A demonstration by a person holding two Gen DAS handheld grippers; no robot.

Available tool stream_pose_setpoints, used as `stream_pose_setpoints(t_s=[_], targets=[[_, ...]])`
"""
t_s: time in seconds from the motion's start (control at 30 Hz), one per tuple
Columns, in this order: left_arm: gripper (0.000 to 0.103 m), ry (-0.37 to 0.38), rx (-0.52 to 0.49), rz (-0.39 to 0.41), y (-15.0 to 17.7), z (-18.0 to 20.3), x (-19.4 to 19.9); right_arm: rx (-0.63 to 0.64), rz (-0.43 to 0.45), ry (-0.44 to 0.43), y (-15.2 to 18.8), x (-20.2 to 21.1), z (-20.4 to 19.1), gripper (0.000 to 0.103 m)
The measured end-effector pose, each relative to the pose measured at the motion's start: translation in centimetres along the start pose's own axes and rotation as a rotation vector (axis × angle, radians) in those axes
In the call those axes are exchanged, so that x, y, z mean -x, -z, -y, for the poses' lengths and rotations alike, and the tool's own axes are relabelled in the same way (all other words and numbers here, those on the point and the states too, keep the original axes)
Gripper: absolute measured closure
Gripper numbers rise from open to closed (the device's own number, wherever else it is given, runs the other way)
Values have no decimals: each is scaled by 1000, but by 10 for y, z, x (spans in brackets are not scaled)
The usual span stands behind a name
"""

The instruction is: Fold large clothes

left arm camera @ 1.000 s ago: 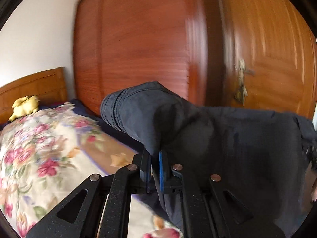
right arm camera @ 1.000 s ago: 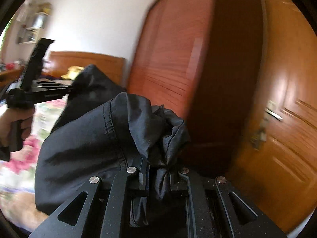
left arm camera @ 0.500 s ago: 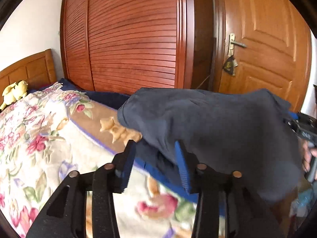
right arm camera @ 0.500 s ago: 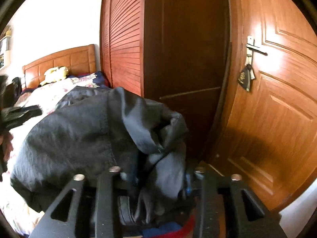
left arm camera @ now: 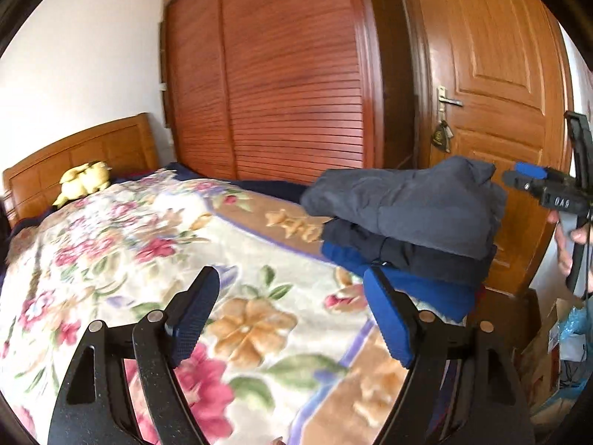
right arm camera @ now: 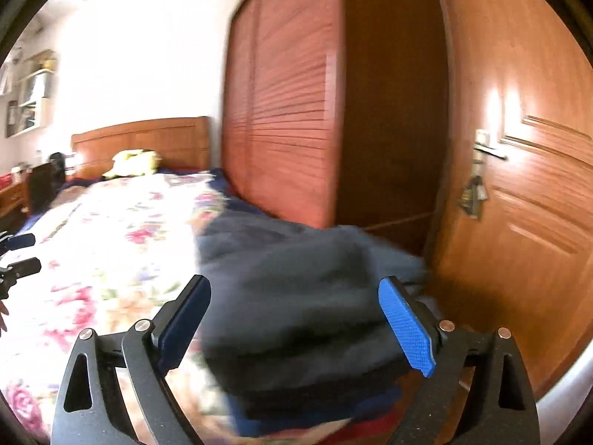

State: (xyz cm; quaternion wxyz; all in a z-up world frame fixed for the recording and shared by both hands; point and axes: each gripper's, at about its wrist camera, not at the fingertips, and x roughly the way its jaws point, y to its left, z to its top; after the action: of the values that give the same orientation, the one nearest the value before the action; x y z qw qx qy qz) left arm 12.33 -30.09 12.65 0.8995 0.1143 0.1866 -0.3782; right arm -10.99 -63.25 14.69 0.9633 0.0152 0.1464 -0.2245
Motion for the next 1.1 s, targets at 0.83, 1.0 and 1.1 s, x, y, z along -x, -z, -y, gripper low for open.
stream_pose_setpoints(t_s=[0.83, 1.0, 1.1], targets=[[22, -510, 261, -20, 195, -166, 109, 77, -13, -546, 90, -69, -269, 10], [22, -563, 327, -5, 220, -188, 118, 119, -18, -574, 106, -101, -300, 10], [22, -595, 335, -4, 230, -196, 120, 158, -14, -575, 108, -114, -309, 10]])
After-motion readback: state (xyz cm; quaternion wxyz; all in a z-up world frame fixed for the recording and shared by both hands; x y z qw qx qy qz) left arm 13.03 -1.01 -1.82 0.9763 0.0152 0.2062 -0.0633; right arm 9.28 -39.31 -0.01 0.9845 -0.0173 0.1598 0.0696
